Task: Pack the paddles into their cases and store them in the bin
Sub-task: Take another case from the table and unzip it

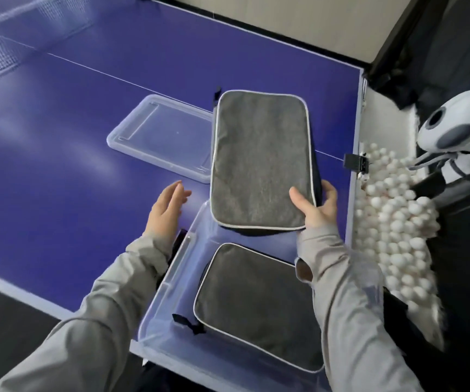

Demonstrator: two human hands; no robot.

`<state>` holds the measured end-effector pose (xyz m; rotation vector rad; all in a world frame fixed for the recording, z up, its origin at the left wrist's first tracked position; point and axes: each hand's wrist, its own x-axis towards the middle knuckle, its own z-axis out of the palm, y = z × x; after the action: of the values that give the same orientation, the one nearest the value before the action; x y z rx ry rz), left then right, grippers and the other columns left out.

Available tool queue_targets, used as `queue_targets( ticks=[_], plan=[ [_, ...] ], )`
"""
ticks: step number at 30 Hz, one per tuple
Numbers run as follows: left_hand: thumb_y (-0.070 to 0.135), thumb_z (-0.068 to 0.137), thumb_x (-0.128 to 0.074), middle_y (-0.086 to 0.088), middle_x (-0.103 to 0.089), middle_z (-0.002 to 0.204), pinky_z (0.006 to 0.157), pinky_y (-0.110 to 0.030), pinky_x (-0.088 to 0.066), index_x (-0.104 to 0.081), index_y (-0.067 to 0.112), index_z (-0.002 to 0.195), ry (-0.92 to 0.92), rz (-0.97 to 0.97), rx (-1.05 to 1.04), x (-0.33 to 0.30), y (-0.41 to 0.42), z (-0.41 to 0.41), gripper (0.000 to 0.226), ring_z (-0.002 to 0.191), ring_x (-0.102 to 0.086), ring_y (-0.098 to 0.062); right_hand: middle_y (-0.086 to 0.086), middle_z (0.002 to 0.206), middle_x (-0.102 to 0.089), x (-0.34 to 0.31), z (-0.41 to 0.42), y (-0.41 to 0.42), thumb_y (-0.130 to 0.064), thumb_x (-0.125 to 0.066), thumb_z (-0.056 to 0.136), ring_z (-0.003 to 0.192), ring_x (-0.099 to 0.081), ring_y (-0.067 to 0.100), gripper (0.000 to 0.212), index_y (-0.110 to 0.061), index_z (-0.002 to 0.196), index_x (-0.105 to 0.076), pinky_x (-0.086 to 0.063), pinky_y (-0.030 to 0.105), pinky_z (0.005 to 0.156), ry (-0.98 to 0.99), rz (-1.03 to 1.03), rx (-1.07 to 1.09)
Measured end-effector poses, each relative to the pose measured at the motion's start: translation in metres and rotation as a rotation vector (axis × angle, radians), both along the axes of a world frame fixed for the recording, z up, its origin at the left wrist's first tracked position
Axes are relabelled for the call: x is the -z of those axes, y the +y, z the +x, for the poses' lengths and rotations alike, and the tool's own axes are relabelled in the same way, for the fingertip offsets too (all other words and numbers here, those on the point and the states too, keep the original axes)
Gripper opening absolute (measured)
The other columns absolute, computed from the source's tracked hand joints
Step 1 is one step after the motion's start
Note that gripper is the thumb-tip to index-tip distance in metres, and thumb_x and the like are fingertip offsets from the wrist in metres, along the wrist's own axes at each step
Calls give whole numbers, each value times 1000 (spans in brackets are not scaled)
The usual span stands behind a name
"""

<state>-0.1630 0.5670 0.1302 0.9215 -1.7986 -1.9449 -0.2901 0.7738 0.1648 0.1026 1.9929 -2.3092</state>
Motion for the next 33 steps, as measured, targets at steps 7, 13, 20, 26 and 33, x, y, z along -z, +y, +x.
queue_targets(
  ticks=[7,13,20,26,33],
  plan=[
    [43,85,-58,-7,-61,109,81,-35,-50,-45,9,131,173,401,65,-19,-61,16,59,89,-62,-19,1,92,-58,13,88,-53,10,-68,72,73,-62,10,47,-23,96,-45,-52,29,75,-49,64,-190],
    [18,84,-67,-3,-68,97,77,-34,-55,-40,20,135,134,231,-49,-6,-147,87,57,78,-67,-16,4,102,-58,25,153,-138,7,-74,69,86,-62,11,54,-27,98,-42,-52,26,82,33,212,-299],
    [28,73,-72,6,-71,96,66,-23,-55,-47,52,118,181,53,-116,-2,-273,187,57,83,-69,-9,9,101,-59,37,227,-263,-6,-71,77,86,-57,15,40,-16,109,-50,-46,12,71,78,430,-369],
    [28,76,-71,12,-65,106,90,-31,-49,-35,60,125,4,-292,52,8,-329,238,68,99,-63,-14,3,105,-55,11,241,-356,-15,-64,84,92,-56,15,33,-14,117,-59,-46,25,86,305,550,-452],
    [28,82,-68,18,-60,114,92,-31,-44,-27,56,133,-166,-557,220,10,-353,232,72,105,-59,-13,0,92,-48,-12,209,-431,-20,-61,86,90,-55,20,25,-13,110,-66,-45,26,85,475,668,-533]
  ],
)
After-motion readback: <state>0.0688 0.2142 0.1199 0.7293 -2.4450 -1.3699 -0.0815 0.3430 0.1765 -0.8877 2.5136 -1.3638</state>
